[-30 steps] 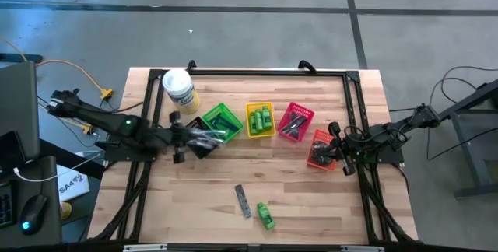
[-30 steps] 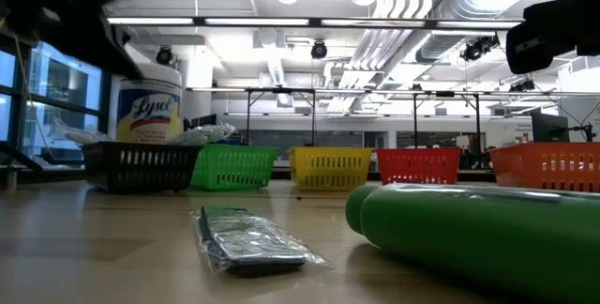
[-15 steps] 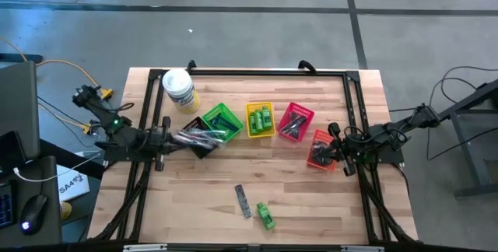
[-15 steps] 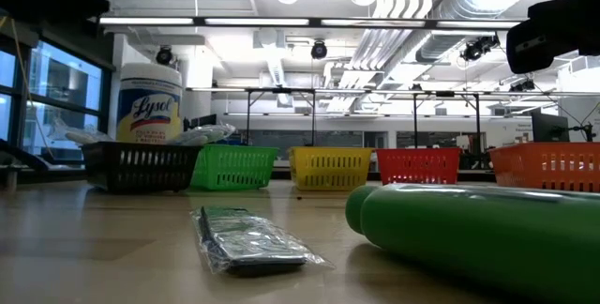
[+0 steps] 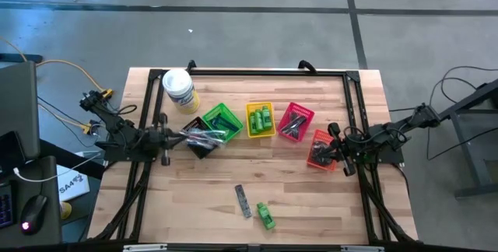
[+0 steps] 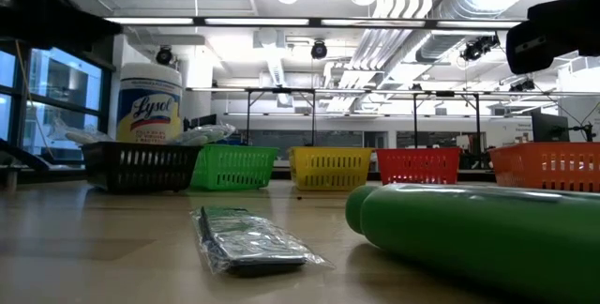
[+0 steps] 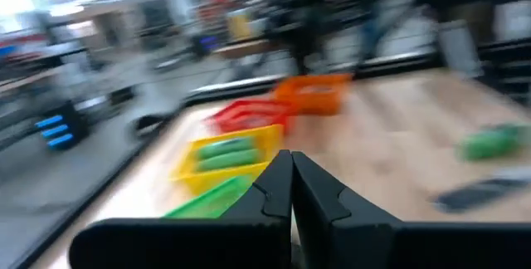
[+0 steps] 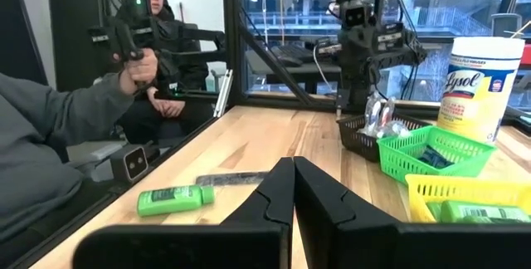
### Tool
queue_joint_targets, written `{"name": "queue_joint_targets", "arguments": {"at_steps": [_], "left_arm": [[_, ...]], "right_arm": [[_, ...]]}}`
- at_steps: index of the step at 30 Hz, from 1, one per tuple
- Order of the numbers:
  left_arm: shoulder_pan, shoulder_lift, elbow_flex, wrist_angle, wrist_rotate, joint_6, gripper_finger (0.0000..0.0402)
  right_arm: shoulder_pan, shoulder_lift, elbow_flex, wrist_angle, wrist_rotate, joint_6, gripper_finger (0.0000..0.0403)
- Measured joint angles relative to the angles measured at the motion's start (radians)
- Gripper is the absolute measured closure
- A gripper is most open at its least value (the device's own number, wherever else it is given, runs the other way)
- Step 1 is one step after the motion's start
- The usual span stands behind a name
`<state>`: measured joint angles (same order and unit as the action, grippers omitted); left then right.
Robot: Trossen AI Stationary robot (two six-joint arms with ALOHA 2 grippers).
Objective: Pick & Place Travel size toiletries
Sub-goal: Put the black hair comb into the red bin
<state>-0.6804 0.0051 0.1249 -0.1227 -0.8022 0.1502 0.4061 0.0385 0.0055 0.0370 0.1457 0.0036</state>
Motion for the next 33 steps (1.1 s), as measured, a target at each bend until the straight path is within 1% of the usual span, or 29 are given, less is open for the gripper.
{"name": "queue_joint_targets", "arguments": {"at_steps": [1,2,4,7,8,12,15,17,20,23,27,30,33], "left_arm": [[0.0,0.0,0.0,-0.002,-0.051,-0.002,0.0401],[0.001,0.001,0.004,-0.009,-0.079,-0.004,0.0401],[0.0,0.001,0.011,-0.005,-0.076,-0.002,0.0401],[0.0,0.0,0.013,-0.003,-0.044,0.006,0.0401],[0.001,0.001,0.013,0.001,-0.022,0.018,0.0401],[0.001,0.001,0.004,0.041,0.156,0.085,0.0401],[0.042,0.001,-0.031,0.08,0.225,0.107,0.0401],[0.099,0.001,-0.059,0.12,0.266,0.101,0.0401],[0.217,0.01,-0.108,0.18,0.372,0.075,0.0401],[0.34,0.023,-0.108,0.203,0.526,0.053,0.0401],[0.508,0.023,-0.105,0.193,0.718,0.086,0.0401],[0.636,0.024,-0.092,0.165,0.793,0.057,0.0401],[0.734,0.023,-0.09,0.173,0.868,0.034,0.0401]], "right_arm": [[0.0,0.002,0.0,0.002,0.0,0.0,0.04],[0.0,0.006,0.0,0.002,0.0,0.0,0.04],[0.0,0.011,0.0,0.002,0.0,0.0,0.04],[0.0,0.02,0.0,0.002,0.001,0.0,0.0401],[0.0,0.021,0.0,0.004,0.002,0.0,0.0401],[0.0,0.027,0.0,0.014,0.004,-0.015,0.0401],[0.0,0.027,0.0,0.02,0.004,-0.029,0.0401],[0.0,0.027,0.0,0.022,0.005,-0.031,0.0401],[0.0,0.027,0.0,0.027,0.004,-0.027,0.0401],[0.0,0.027,0.0,0.027,0.004,-0.023,0.0401],[0.0,0.027,0.0,0.023,0.004,-0.018,0.0401],[0.0,0.027,0.0,0.019,0.003,-0.003,0.0401],[0.0,0.027,0.0,0.015,0.0,0.01,0.0401]]}}
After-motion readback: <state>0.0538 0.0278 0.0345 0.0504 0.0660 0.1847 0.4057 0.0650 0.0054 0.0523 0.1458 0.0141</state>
